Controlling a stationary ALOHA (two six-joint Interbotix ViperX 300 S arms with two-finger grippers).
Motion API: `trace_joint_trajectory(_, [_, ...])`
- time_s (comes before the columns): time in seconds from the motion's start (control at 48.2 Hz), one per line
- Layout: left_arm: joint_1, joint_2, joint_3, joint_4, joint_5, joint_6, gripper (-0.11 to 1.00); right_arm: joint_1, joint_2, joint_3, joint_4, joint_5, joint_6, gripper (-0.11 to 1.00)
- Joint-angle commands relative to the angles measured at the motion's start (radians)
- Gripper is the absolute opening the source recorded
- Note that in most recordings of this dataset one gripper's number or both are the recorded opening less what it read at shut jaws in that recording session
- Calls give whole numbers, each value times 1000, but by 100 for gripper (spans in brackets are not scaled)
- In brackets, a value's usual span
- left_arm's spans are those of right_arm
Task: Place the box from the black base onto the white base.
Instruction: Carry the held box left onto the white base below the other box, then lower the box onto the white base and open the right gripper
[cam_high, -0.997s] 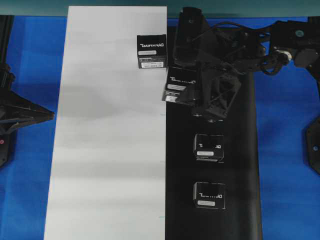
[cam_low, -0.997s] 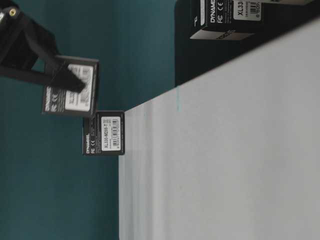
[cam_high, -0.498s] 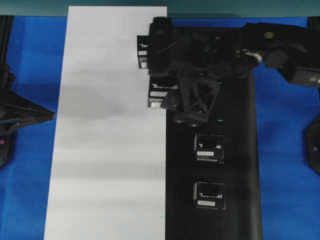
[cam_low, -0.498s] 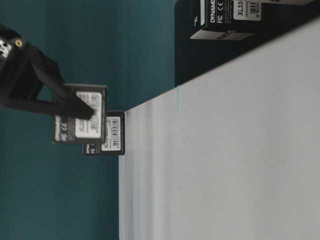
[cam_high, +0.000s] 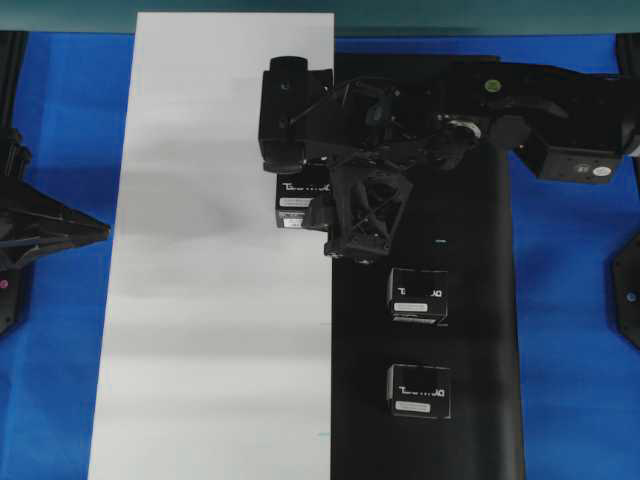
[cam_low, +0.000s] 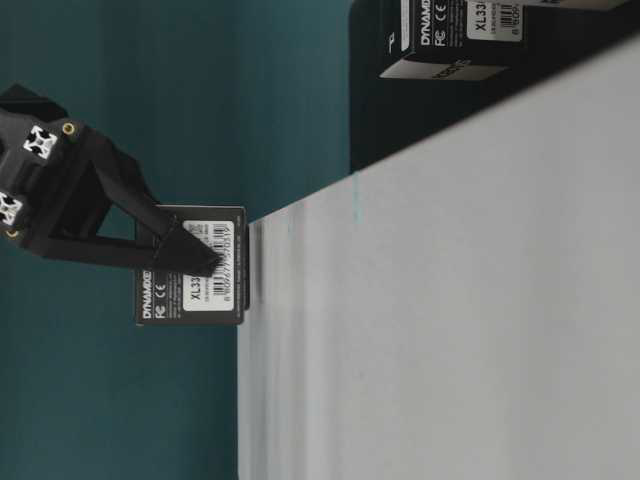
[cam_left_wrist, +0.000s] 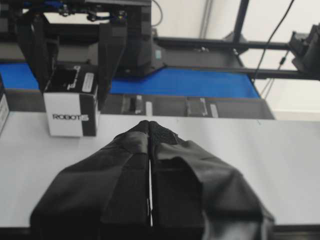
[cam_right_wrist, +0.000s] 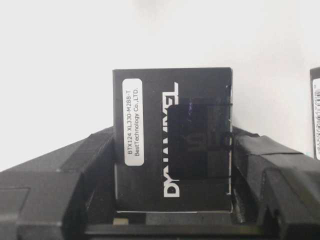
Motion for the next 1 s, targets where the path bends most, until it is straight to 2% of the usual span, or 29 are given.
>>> trace_joint_trajectory(0.0, [-2, 12, -28, 3, -5, 0, -4, 6, 17, -14, -5, -3, -2, 56])
trace_joint_trajectory(0.27, [-3, 21, -28, 3, -5, 0, -4, 6, 38, -18, -12, -8, -6, 56])
trace_joint_trajectory(0.478, [-3, 21, -28, 3, -5, 0, -4, 6, 44, -18, -14, -8, -41, 56])
trace_joint_trajectory(0.872, [-8, 20, -28, 3, 0, 0, -4, 6, 46, -8, -9, -12, -34, 55])
trace_joint_trajectory(0.934, [-8, 20, -28, 3, 3, -2, -4, 8, 44, -9, -8, -14, -34, 59])
trace_joint_trajectory(0.976, [-8, 20, -29, 3, 6, 0, -4, 6, 44, -8, -8, -15, -31, 69])
